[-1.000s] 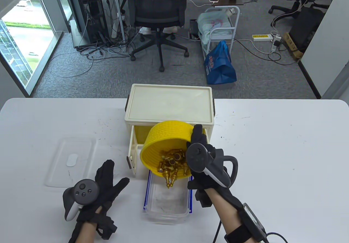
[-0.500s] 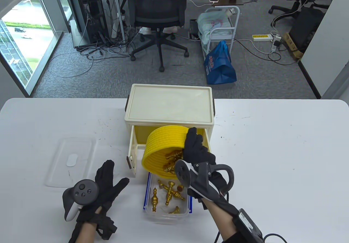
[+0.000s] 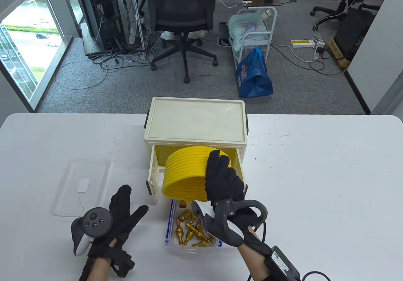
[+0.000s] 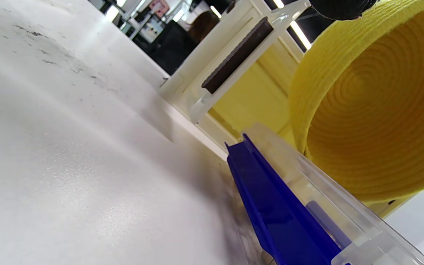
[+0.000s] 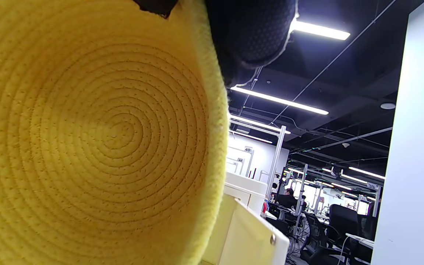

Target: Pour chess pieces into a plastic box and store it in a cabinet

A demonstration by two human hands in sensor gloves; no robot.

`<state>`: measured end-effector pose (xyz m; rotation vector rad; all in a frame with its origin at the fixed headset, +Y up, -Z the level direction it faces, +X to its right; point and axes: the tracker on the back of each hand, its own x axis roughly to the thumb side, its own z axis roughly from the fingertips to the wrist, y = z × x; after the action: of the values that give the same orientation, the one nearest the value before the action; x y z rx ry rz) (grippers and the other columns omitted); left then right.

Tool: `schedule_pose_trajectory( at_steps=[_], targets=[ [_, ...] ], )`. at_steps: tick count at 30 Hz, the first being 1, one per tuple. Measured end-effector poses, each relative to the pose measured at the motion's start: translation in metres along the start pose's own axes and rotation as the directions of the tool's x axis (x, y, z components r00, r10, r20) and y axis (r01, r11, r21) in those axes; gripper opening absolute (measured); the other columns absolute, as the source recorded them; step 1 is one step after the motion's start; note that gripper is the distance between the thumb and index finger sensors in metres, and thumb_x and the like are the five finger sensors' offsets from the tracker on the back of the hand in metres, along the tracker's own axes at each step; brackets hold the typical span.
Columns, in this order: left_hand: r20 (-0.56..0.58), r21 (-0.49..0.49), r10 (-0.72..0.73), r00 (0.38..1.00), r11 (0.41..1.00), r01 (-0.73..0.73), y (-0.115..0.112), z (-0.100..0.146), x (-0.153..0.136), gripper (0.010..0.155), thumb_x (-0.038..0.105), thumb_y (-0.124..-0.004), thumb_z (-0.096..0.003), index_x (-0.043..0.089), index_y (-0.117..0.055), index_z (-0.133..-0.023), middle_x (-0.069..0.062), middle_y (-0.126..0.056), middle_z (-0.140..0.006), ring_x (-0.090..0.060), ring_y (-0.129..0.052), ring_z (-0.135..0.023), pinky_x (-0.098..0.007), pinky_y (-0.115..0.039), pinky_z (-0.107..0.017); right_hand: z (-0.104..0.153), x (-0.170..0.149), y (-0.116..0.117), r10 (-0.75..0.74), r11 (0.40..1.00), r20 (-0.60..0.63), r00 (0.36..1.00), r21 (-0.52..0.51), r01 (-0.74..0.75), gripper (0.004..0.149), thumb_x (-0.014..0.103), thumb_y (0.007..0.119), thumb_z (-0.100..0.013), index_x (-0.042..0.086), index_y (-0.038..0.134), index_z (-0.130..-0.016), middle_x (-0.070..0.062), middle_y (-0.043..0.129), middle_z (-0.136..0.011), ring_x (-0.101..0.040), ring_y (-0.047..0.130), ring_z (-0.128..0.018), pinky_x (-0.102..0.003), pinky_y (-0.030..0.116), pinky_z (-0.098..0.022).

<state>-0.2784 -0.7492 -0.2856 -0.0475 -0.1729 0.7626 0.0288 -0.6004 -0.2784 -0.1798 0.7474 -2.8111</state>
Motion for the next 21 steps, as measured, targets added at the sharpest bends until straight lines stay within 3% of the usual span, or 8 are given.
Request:
schedule_pose_trajectory(
  at_steps=[3,5,7,9,14,15,19,21],
  targets=[
    [0.000,-0.004,0.004,1.000,1.000,-0.004,0.000,0.000,0.000,0.101,0.067,-0.057,-0.0635,0.000,-0.020,-0.129,-0.034,-0.029,-0.130,-0.066,-0.030,-0.111,-0.074,-0.042,-0.076,-0.009,-0.010,-0.007,-0.056,0.997,-0.069,0.996,0.050,0.060,0.057,0.031,0.067,-0.065,0.001,0.051,-0.111,-0.023,0.082,-0.091,-0.032,0.100,-0.057,-0.035,0.085,-0.043],
    [-0.002,-0.005,0.005,1.000,1.000,-0.005,0.000,0.001,-0.001,0.101,0.067,-0.057,-0.0636,0.000,-0.021,-0.129,-0.034,-0.029,-0.130,-0.067,-0.030,-0.111,-0.074,-0.042,-0.076,-0.018,-0.025,-0.010,-0.171,0.978,-0.148,0.974,0.096,0.186,0.057,0.031,0.068,-0.064,0.000,0.054,-0.110,-0.023,0.084,-0.089,-0.031,0.102,-0.054,-0.034,0.085,-0.040],
    [-0.003,-0.003,0.007,1.000,1.000,-0.007,0.000,0.001,-0.001,0.101,0.067,-0.057,-0.0636,-0.001,-0.021,-0.129,-0.034,-0.029,-0.130,-0.066,-0.030,-0.111,-0.074,-0.042,-0.076,-0.027,-0.044,-0.013,-0.290,0.935,-0.248,0.925,0.135,0.329,0.057,0.031,0.069,-0.064,-0.001,0.055,-0.109,-0.024,0.085,-0.087,-0.031,0.102,-0.053,-0.034,0.086,-0.039],
    [-0.004,-0.002,0.010,1.000,1.000,-0.010,0.001,0.001,-0.001,0.100,0.067,-0.057,-0.0637,0.000,-0.021,-0.129,-0.034,-0.029,-0.130,-0.066,-0.030,-0.111,-0.073,-0.042,-0.076,-0.034,-0.067,-0.013,-0.428,0.853,-0.344,0.836,0.153,0.500,0.057,0.030,0.069,-0.064,-0.002,0.055,-0.109,-0.025,0.085,-0.086,-0.032,0.102,-0.051,-0.034,0.086,-0.038],
    [-0.013,-0.002,0.025,1.000,1.000,-0.025,0.002,0.001,-0.004,0.100,0.067,-0.057,-0.0639,0.000,-0.020,-0.129,-0.035,-0.029,-0.130,-0.067,-0.030,-0.110,-0.074,-0.042,-0.076,-0.038,-0.129,-0.001,-0.679,0.543,-0.567,0.466,0.040,0.839,0.057,0.029,0.069,-0.064,-0.005,0.055,-0.108,-0.028,0.084,-0.084,-0.033,0.102,-0.049,-0.034,0.086,-0.036],
    [-0.013,-0.001,0.025,1.000,1.000,-0.025,0.003,0.001,-0.004,0.101,0.067,-0.057,-0.0638,-0.001,-0.020,-0.129,-0.035,-0.029,-0.130,-0.067,-0.030,-0.110,-0.074,-0.042,-0.076,-0.037,-0.139,0.004,-0.701,0.491,-0.591,0.398,0.005,0.871,0.057,0.029,0.069,-0.064,-0.005,0.055,-0.108,-0.029,0.084,-0.084,-0.033,0.102,-0.049,-0.034,0.086,-0.036],
    [-0.010,-0.001,0.014,1.000,1.000,-0.014,0.003,0.001,-0.004,0.101,0.067,-0.057,-0.0637,-0.001,-0.021,-0.129,-0.035,-0.029,-0.130,-0.067,-0.030,-0.110,-0.074,-0.042,-0.076,-0.023,-0.179,0.039,-0.754,0.207,-0.656,0.027,-0.199,0.958,0.058,0.029,0.067,-0.066,-0.007,0.051,-0.108,-0.031,0.081,-0.085,-0.034,0.101,-0.052,-0.034,0.086,-0.038],
    [-0.008,0.000,0.007,1.000,1.000,-0.007,0.003,0.001,-0.003,0.101,0.067,-0.057,-0.0637,-0.001,-0.021,-0.129,-0.035,-0.028,-0.130,-0.067,-0.030,-0.110,-0.074,-0.041,-0.076,-0.016,-0.192,0.057,-0.747,0.127,-0.660,-0.078,-0.257,0.958,0.059,0.029,0.066,-0.067,-0.009,0.048,-0.108,-0.034,0.078,-0.085,-0.034,0.101,-0.053,-0.033,0.086,-0.039]
  ],
)
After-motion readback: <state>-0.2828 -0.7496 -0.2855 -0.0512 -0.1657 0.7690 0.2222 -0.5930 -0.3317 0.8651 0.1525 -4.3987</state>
